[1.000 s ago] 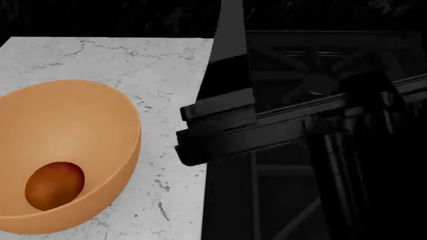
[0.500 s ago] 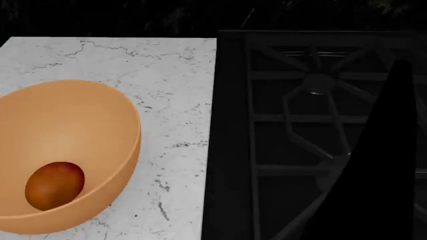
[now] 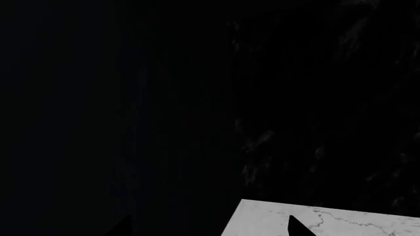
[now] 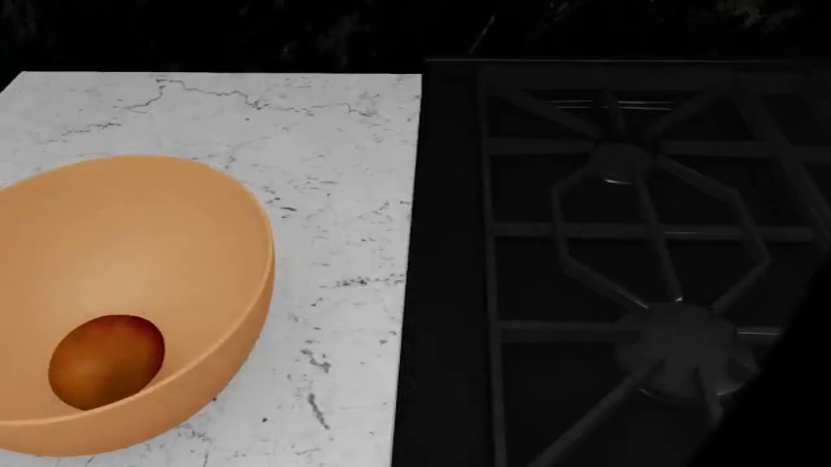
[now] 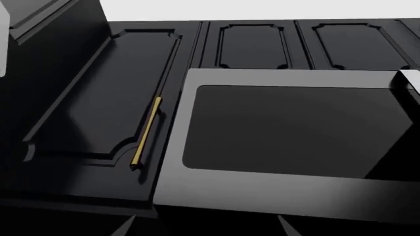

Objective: Pick the mango from the pan and place it in the bowl.

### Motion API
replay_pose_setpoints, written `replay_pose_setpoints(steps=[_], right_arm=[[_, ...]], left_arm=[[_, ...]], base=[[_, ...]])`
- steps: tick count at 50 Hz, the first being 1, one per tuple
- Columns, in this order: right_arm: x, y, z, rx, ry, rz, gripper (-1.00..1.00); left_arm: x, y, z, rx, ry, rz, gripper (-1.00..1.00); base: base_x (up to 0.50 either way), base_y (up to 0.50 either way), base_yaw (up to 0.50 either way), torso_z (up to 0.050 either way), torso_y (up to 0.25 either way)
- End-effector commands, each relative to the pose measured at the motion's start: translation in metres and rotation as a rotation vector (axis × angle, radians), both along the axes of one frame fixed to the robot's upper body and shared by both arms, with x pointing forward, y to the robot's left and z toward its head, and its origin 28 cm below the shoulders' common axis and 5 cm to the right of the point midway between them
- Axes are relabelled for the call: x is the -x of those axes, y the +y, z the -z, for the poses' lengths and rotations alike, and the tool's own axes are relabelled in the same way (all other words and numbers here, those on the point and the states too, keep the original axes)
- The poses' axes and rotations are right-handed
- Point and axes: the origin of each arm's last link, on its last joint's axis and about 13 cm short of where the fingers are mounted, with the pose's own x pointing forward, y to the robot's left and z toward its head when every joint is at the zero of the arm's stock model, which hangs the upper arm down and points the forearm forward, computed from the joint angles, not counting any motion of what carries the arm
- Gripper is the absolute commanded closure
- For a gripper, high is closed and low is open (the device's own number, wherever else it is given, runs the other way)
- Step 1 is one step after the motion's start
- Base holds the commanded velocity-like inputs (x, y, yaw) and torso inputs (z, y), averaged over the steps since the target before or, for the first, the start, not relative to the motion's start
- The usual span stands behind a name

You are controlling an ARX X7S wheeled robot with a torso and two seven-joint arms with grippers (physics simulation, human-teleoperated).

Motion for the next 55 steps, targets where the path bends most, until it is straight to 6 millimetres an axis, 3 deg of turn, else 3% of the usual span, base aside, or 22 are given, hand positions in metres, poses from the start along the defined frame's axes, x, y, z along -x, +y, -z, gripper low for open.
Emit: replay_pose_setpoints(steps=[1, 23, 31, 37, 41, 48, 55], right_arm=[[0.002, 0.0, -0.002, 0.034, -0.032, -0.032, -1.0], [0.003, 0.005, 0.005, 0.024, 0.006, -0.074, -1.0], [0.004, 0.005, 0.006, 0.021, 0.007, -0.086, -1.0], [0.004, 0.005, 0.006, 0.018, 0.013, -0.097, -1.0], [0.004, 0.007, 0.006, 0.024, 0.018, -0.106, -1.0], [0.003, 0.009, 0.007, 0.03, 0.034, -0.117, -1.0], [0.001, 0.013, 0.004, 0.035, 0.051, -0.133, -1.0]], left_arm=[[0.004, -0.001, -0.002, 0.014, -0.012, 0.007, -1.0], [0.035, -0.035, -0.052, -0.147, -0.127, 0.097, -1.0], [0.071, -0.063, -0.065, -0.25, -0.232, 0.208, -1.0], [0.096, -0.082, -0.074, -0.338, -0.279, 0.416, -1.0], [0.127, -0.084, -0.071, -0.301, -0.371, 0.286, -1.0], [0.132, -0.1, -0.061, -0.335, -0.469, 0.347, -1.0], [0.132, -0.099, -0.073, -0.354, -0.52, 0.38, -1.0]], base=[[0.0, 0.0, 0.0, 0.0, 0.0], [0.0, 0.0, 0.0, 0.0, 0.0], [0.0, 0.0, 0.0, 0.0, 0.0], [0.0, 0.0, 0.0, 0.0, 0.0], [0.0, 0.0, 0.0, 0.0, 0.0], [0.0, 0.0, 0.0, 0.0, 0.0], [0.0, 0.0, 0.0, 0.0, 0.0]])
